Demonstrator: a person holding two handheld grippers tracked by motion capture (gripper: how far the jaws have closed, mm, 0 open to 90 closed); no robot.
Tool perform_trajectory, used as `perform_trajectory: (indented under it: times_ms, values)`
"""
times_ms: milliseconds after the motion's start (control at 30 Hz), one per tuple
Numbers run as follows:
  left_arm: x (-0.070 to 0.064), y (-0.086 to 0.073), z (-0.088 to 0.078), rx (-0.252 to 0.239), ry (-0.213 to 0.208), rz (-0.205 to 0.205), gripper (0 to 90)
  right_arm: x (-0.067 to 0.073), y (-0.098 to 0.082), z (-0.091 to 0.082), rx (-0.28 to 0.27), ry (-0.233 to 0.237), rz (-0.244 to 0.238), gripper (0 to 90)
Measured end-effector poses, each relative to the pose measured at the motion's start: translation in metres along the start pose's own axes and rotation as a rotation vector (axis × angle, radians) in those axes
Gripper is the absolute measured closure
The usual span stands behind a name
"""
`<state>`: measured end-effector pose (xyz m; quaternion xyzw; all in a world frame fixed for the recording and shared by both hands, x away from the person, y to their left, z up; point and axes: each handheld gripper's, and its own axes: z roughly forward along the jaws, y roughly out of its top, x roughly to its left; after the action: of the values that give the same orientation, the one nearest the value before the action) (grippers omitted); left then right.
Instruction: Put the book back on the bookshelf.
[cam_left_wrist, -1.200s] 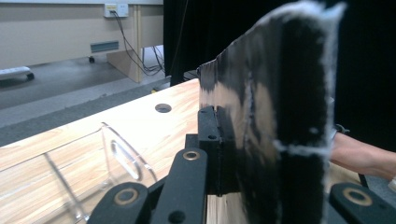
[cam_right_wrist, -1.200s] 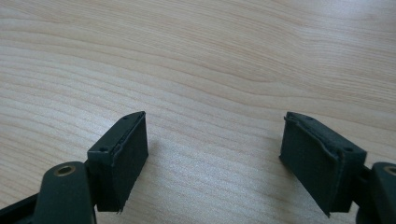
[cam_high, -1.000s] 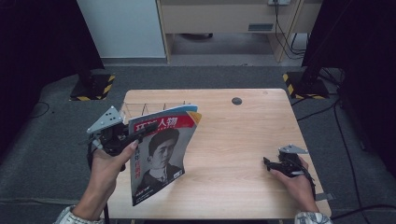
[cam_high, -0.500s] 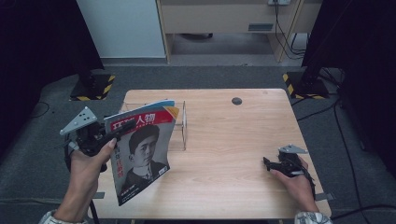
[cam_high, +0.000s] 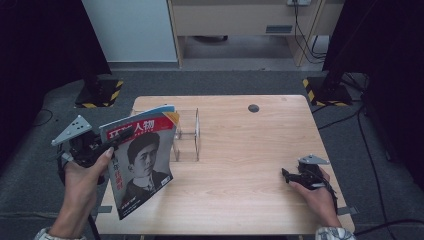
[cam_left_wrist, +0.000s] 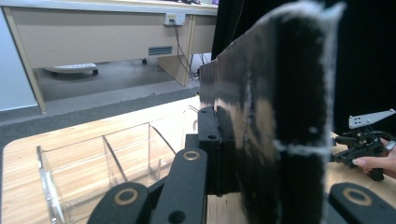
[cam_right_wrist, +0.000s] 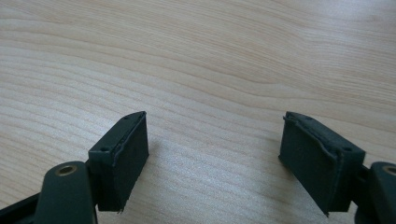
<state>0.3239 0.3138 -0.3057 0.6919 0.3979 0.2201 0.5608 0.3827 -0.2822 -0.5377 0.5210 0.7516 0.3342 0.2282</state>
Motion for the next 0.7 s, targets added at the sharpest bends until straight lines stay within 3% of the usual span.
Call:
perform_trajectory:
  times_ms: [700]
  values:
    - [0.024, -0.006, -0.030, -0.024, 0.075, -0.030, 86.6, 0.000, 0.000, 0.000, 0.001, 0.001, 0.001, 23.7]
